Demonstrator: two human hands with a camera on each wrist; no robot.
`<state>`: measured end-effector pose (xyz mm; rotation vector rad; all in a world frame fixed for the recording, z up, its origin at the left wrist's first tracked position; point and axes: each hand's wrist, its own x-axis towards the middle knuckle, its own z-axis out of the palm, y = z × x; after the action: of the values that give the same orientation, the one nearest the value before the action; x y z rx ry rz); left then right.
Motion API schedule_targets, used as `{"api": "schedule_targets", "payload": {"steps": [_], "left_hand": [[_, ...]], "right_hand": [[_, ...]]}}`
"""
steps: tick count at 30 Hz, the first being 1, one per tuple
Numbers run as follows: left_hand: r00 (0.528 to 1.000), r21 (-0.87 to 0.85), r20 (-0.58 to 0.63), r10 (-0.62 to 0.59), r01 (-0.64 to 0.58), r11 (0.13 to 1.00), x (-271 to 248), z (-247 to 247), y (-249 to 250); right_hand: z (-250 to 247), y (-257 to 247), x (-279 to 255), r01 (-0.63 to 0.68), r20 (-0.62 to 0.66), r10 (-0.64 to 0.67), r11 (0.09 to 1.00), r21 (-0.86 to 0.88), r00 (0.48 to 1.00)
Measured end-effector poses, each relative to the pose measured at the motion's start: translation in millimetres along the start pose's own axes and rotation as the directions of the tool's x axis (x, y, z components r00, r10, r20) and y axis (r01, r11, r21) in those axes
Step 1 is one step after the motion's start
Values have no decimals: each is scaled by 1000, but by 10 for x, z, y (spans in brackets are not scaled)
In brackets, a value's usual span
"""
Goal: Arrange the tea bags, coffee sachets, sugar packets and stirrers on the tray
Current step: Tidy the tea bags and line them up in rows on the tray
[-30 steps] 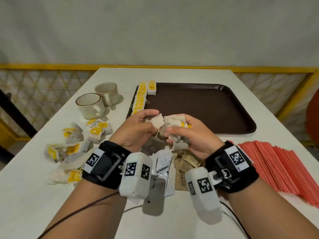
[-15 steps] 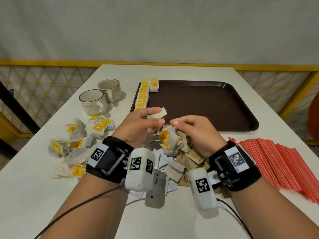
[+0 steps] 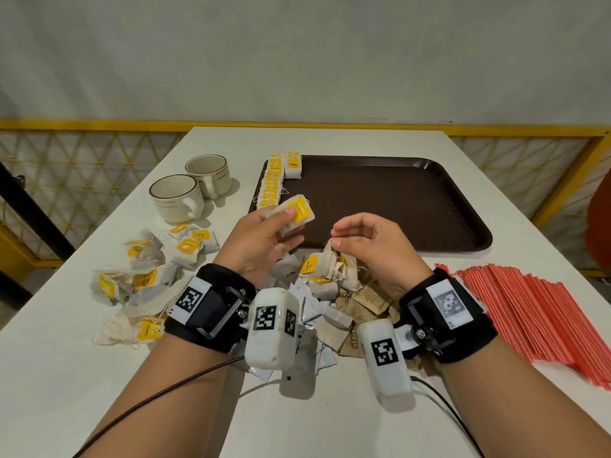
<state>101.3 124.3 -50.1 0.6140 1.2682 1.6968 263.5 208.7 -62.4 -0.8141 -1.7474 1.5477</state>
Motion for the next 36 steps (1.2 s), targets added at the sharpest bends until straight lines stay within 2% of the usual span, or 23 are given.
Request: {"api": "schedule_targets", "payload": {"steps": [3,5,7,9,11,16,20,23,27,29,33,36], "left_hand": [[998,107,-31,61,-58,993,-1,-24,0],[991,198,-37,129,-119,973,-2,-53,8],[987,216,-15,158,-151,965,-7,-71,28],[986,164,23,167,-169,972,-6,-74,45],[979,185,37,203,-206,961,5,-83,52],[972,196,28,234,-235,952,39,-130,36],[961,186,-18,276,-268,945,51,-137,24],[949,182,-65,308,-292,939,74,-153,17],[942,192,-71,327,-309,932,70,-135,9],[952,180,-13,306,-298,937,52,-126,16],[964,186,79,255,-265,946,-9,-115,61],[970,128,100,220,-232,964,-46,-85,84]], "right_hand": [[-76,-27,62,-36,22,40,987,-158,999],[-128,-54,124,-26,53,45,949,-315,998],[-140,-85,161,2,124,58,899,-438,991],[-111,-126,183,53,193,48,872,-486,980],[-70,-160,209,98,234,19,875,-475,972],[6,-169,300,131,207,-3,783,-608,978],[-11,-196,331,120,136,-52,821,-558,989],[-56,-367,277,143,70,-125,910,-389,990],[-31,-649,96,177,244,-138,974,-144,960],[18,-679,61,178,262,-147,979,-99,954],[93,-582,89,188,110,-171,968,-164,979],[125,-519,78,144,50,-139,983,-115,989]]}}
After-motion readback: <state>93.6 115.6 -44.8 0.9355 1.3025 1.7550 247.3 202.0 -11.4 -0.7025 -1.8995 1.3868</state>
